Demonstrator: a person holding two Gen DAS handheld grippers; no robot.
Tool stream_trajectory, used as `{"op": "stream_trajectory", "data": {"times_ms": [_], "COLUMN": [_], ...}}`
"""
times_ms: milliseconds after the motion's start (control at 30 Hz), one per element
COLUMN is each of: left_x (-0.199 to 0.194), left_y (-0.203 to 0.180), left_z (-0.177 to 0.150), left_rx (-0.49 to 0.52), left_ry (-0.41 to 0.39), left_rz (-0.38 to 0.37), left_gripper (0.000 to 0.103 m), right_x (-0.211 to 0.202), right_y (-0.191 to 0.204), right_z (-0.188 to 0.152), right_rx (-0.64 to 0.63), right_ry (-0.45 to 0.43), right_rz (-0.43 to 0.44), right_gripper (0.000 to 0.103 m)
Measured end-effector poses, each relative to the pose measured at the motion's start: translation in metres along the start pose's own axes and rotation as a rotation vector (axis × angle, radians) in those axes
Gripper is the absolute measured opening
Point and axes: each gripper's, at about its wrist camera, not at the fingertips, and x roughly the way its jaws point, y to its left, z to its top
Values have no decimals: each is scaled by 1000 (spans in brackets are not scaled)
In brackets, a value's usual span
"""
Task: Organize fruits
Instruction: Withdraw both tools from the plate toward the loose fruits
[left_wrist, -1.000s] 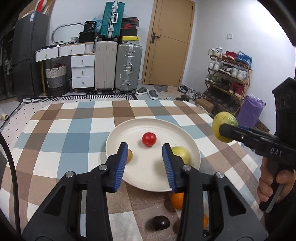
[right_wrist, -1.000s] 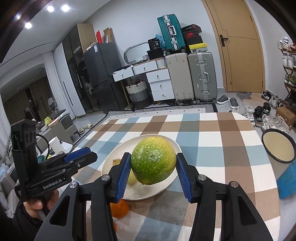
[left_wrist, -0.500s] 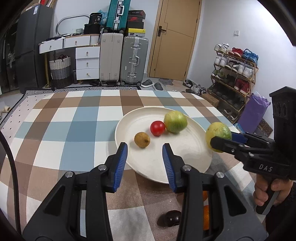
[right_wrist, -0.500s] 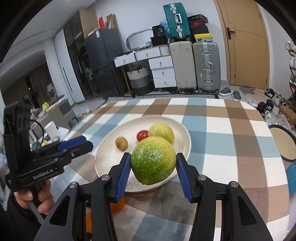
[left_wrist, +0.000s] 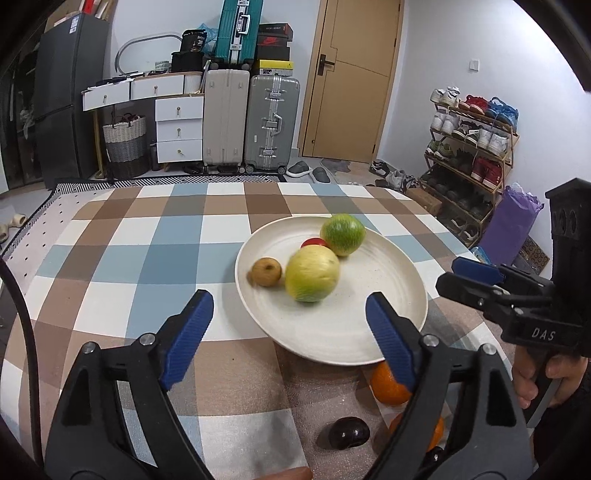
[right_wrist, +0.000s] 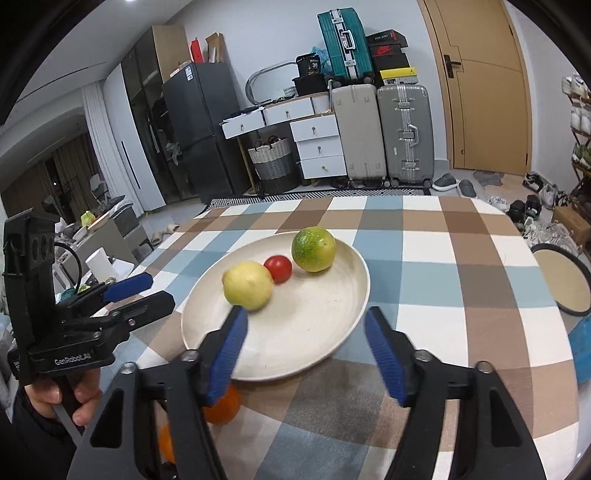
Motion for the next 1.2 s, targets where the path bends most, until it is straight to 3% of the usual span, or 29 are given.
{"op": "stream_trajectory", "data": {"times_ms": [67, 133, 267, 900, 1200], "left_x": [2, 2, 2, -3, -24], "left_y": [2, 3, 6, -5, -10], "left_z": [0, -1, -2, -15, -33], "left_rx": [-6, -13, -27, 15, 15], "left_ry": [11, 21, 27, 51, 76], "left_rz": [4, 8, 1, 22, 40], "left_gripper": [92, 101, 102, 102, 102], "right_x": [1, 2, 5, 8, -21], "right_y": [3, 4, 6, 14, 0], "right_z": [-2, -3, -4, -18, -20], "right_rx": [-14, -17, -27, -37, 39], "right_ry": [2, 5, 17, 97, 86], "right_rz": [-3, -3, -7, 37, -12], "right_gripper": [84, 89, 98, 99, 103]}}
